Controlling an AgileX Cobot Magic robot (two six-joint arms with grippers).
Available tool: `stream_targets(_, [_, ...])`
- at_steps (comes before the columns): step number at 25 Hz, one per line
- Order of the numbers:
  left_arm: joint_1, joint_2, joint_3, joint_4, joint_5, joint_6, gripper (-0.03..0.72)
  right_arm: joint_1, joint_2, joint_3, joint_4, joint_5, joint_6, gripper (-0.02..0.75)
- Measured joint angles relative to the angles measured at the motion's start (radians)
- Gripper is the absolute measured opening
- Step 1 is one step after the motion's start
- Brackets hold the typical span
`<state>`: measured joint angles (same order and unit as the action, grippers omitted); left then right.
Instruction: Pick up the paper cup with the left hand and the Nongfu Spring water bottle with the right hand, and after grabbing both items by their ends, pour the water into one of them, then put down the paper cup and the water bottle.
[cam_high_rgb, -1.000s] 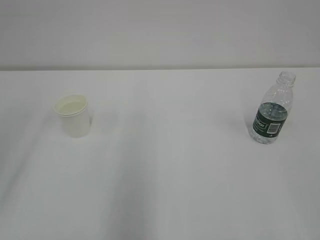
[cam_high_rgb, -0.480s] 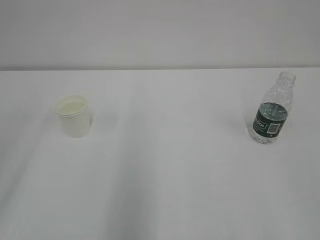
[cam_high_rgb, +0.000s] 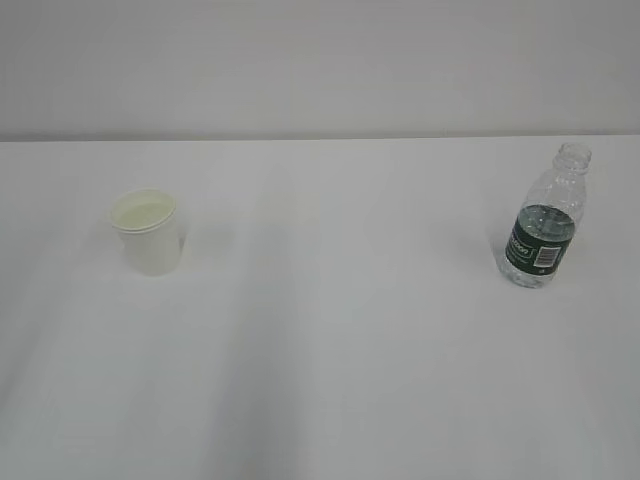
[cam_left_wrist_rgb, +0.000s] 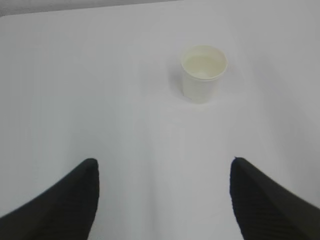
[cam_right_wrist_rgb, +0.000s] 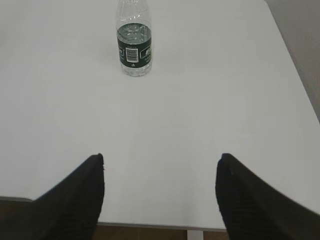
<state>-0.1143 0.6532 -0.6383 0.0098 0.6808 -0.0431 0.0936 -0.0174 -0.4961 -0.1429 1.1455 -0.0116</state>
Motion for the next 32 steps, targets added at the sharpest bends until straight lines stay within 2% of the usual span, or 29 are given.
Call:
stream_targets(9, [0.0, -0.055, 0.0, 0.078, 0.135, -0.066, 0.587, 0.0, 0.0, 0.0, 0.0, 0.0, 0.0, 0.52])
stream_targets(32, [0.0, -0.067, 0.007, 0.089, 0.328, -0.07, 0.587, 0.0, 0.0, 0.0, 0.0, 0.0, 0.0, 0.52])
